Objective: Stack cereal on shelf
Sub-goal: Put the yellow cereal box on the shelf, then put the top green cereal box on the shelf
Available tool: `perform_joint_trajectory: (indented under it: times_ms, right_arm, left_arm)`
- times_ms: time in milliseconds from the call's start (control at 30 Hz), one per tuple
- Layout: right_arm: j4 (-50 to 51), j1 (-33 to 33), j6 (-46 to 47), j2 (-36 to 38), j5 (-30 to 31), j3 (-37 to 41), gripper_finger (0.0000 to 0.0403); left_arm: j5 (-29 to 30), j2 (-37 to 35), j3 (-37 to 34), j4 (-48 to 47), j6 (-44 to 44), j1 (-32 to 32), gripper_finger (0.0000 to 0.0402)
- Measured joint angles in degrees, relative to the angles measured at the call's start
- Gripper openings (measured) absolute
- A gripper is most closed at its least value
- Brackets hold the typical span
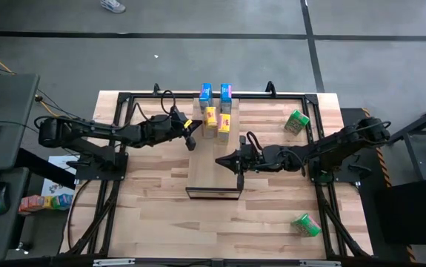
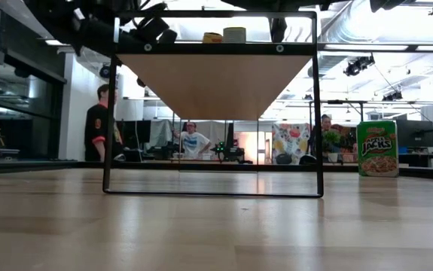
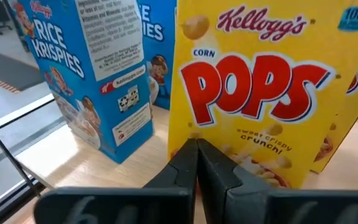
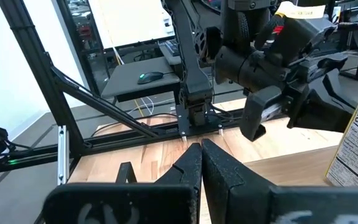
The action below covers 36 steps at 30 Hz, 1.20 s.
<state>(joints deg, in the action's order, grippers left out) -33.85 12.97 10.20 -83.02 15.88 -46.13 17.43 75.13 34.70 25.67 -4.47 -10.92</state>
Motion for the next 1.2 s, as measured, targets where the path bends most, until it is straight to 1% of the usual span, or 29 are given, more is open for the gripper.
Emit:
perform_joint_trajectory:
  times_ms: [67, 167, 400, 500, 600, 700, 800, 867, 933, 1000, 1067, 1133, 1200]
  right_arm:
    - [0.0, 0.0, 0.0, 0.0, 0.0, 0.0, 0.0]
    - [0.2, 0.0, 0.0, 0.0, 0.0, 0.0, 0.0]
    - [-0.7, 0.0, -0.6, 0.0, 0.0, 0.0, 0.0]
    - [-1.3, 0.0, -4.6, 1.1, 0.2, 0.0, 0.0]
    - [-1.2, 0.0, -9.1, 5.2, 2.3, 0.0, 0.0]
    - [1.6, 0.2, -14.0, 11.2, 6.6, 0.0, 0.0]
    - [7.6, 0.3, -16.3, 17.4, 12.0, 0.0, 0.0]
    - [12.6, 0.2, -16.7, 21.1, 17.2, 0.0, 0.0003]
    - [18.0, 0.2, -16.7, 24.5, 24.1, 0.0, 0.0016]
    - [24.2, -0.5, -16.7, 27.3, 31.0, 0.0, 0.0039]
    - [31.4, -2.0, -15.8, 30.0, 36.1, 0.0, 0.0075]
    - [38.4, -5.0, -12.6, 32.6, 38.9, 0.0, 0.0119]
    - [47.0, -9.4, -6.9, 34.8, 39.6, 0.0, 0.0165]
  left_arm:
    - [0.0, -0.6, 0.0, -0.5, 0.6, 0.0, 0.0]
    - [0.0, -3.6, 0.0, -1.7, 0.6, 0.1, 0.0]
    - [0.2, -12.4, 0.0, -12.1, 0.6, 1.4, 0.0]
    - [0.3, -17.0, 0.0, -16.4, 0.7, 2.6, 0.0]
    - [-1.0, -22.1, 0.0, -18.6, 2.1, 4.4, 0.0]
    - [-2.2, -26.7, -2.1, -16.2, 3.7, 6.5, 0.0]
    - [-2.4, -30.8, -6.0, -11.7, 5.1, 8.1, 0.0]
    - [-2.4, -33.3, -8.2, -8.4, 5.2, 8.4, 0.0]
    - [-2.3, -35.5, -9.6, -7.3, 5.1, 8.4, 0.0]
    - [-2.3, -36.9, -10.1, -7.3, 4.7, 8.4, 0.0]
    - [-2.3, -38.1, -10.5, -7.4, 4.5, 8.4, 0.0]
    - [-2.3, -38.4, -10.4, -7.3, 4.0, 8.4, 0.0]
    - [-2.3, -38.5, -10.4, -7.4, 3.6, 8.4, 0.0]
